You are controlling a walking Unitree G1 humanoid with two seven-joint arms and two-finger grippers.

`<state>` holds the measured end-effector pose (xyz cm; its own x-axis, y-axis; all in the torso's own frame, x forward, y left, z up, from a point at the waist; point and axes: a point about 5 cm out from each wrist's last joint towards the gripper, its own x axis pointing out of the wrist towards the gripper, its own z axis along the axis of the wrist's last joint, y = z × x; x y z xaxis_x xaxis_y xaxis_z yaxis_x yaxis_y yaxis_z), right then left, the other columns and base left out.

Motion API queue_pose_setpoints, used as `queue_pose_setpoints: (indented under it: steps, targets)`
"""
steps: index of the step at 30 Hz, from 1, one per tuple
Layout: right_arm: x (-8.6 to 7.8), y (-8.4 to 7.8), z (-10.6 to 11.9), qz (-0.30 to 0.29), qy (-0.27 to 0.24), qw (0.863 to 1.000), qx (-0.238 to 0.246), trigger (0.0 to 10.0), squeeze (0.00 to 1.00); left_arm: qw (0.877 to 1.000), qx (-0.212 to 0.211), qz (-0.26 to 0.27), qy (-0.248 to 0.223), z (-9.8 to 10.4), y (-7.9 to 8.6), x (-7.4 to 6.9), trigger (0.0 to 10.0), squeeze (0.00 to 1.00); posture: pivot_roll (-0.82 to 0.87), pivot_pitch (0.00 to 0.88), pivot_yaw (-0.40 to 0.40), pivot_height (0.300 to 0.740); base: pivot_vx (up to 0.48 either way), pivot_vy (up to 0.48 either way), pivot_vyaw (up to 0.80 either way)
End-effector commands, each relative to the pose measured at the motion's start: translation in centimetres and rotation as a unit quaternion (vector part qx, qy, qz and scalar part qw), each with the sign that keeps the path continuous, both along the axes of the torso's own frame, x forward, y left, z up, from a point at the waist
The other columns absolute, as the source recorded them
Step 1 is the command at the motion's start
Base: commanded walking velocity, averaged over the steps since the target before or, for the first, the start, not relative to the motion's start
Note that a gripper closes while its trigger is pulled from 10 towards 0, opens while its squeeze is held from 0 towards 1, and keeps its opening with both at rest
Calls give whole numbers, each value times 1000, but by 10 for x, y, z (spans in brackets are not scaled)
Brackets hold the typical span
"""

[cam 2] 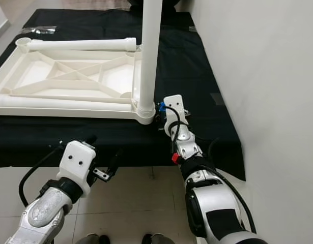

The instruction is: Building children table

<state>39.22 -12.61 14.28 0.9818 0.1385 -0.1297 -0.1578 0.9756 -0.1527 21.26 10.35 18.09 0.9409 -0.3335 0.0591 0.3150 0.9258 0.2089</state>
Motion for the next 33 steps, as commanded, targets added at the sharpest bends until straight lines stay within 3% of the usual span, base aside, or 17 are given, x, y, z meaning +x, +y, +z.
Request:
queue_pose_setpoints:
  steps: [1, 4, 9, 10, 14, 18, 24, 27, 28, 29, 30, 32, 33]
  targets:
    - [-7, 17, -13, 38, 26, 999, 11, 10000, 0, 1000, 3, -3, 11, -4, 1, -1, 10000, 0, 162, 207, -79, 740, 0, 0, 0]
    - [-10, 30, -11, 68, 13, 997, 21, 10000, 0, 1000, 5, -1, 6, -2, 2, 1, 10000, 0, 162, 207, -80, 740, 0, 0, 0]
    - [-12, 36, -10, 81, 8, 996, 27, 10000, 0, 1000, 6, 0, 5, -2, 3, 2, 10000, 0, 160, 204, -80, 740, 0, 0, 0]
    - [-15, 45, -7, 97, -4, 995, 38, 10000, 0, 1000, 6, 2, 4, -2, 3, 2, 10000, 0, 161, 202, -81, 740, 0, 0, 0]
    - [-16, 50, -4, 104, -9, 993, 49, 10000, 0, 1000, 6, 2, 3, -2, 3, 3, 10000, 0, 161, 202, -82, 740, 0, 0, 0]
    - [-24, 67, 1, 142, -18, 988, 56, 10000, 0, 1000, 8, 3, 5, -3, 5, 3, 10000, 0, 157, 195, -84, 740, 0, 0, 0]
    - [-25, 67, -2, 136, -19, 990, 43, 10000, 0, 1000, 8, 3, 8, -5, 4, 2, 10000, 0, 159, 190, -84, 740, 0, 0, 0]
    - [-21, 56, -3, 105, -17, 994, 27, 10000, 0, 1000, 8, 3, 11, -7, 4, 1, 10000, 0, 159, 185, -86, 740, 0, 0, 0]
    - [-16, 40, -1, 66, -21, 997, 17, 10000, 0, 1000, 9, 3, 13, -8, 4, 1, 10000, 0, 154, 174, -85, 740, 0, 0, 0]
    - [-6, 2, 7, -1, -34, 999, 9, 10000, 0, 1000, 13, 1, 19, -12, 4, 0, 10000, 0, 153, 165, -89, 740, 0, 0, 0]
    - [-6, 2, 7, -1, -34, 999, 9, 10000, 0, 1000, 13, 1, 19, -12, 4, 0, 10000, 0, 153, 165, -89, 740, 0, 0, 0]
    - [-3, -28, 12, -29, -40, 999, -4, 10000, 0, 999, 24, -6, 20, -17, 3, -3, 10000, 0, 152, 150, -89, 740, 0, 0, 0]
    - [-3, -28, 12, -29, -40, 999, -4, 10000, 0, 999, 24, -6, 20, -17, 3, -3, 10000, 0, 152, 150, -89, 740, 0, 0, 0]
